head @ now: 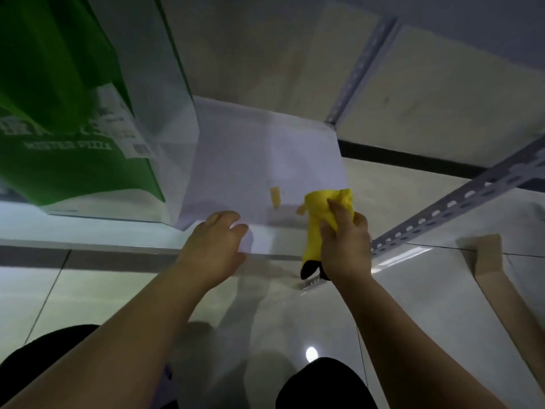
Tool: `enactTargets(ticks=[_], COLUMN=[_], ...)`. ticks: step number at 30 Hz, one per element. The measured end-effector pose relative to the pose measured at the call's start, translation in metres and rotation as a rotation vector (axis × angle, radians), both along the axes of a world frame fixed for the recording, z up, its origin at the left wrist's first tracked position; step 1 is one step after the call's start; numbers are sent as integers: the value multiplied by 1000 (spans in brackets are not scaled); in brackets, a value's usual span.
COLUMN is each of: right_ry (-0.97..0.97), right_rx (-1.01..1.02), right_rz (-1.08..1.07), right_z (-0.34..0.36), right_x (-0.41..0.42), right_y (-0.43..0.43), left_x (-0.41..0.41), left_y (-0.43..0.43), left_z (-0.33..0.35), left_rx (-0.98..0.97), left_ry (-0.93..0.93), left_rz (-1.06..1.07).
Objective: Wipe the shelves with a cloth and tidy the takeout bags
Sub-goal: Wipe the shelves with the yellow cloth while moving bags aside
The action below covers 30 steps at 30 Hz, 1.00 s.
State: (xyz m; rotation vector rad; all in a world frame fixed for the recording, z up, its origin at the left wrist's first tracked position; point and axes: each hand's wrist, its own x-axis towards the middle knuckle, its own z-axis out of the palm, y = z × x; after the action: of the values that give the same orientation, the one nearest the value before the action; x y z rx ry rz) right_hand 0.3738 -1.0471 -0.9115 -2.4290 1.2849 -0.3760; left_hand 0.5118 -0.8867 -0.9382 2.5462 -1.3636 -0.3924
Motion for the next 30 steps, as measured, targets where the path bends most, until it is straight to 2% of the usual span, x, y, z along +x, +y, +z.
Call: enactTargets(ticks=[4, 8, 12, 16, 19, 24, 27, 30], right_ry=[71, 238, 310, 246, 245, 157, 166, 244], right_rx=[21, -119, -56, -49, -82, -177, -201, -214], right_rz=[-151, -169, -167, 50, 310, 649, 681, 535], right_z=[-23, -43, -47, -49, -50, -59, -63, -62], right_x=[13, 35, 69, 104, 117, 75, 45, 51], right_y=[-13, -12, -29, -33, -20, -10, -25, -59], left_x=[17, 25, 26, 25, 24, 21, 20, 20], left_y=[8, 14, 7, 6, 7, 8, 8, 7], left_z=[-7, -4, -4, -6, -7, -7, -7, -9], left_rx=[74, 76, 87, 88, 78, 56, 60, 70], left_ry=[23, 59, 25, 50, 88, 157, 176, 167], left_rz=[36, 12, -7, 3, 24, 109, 107, 76])
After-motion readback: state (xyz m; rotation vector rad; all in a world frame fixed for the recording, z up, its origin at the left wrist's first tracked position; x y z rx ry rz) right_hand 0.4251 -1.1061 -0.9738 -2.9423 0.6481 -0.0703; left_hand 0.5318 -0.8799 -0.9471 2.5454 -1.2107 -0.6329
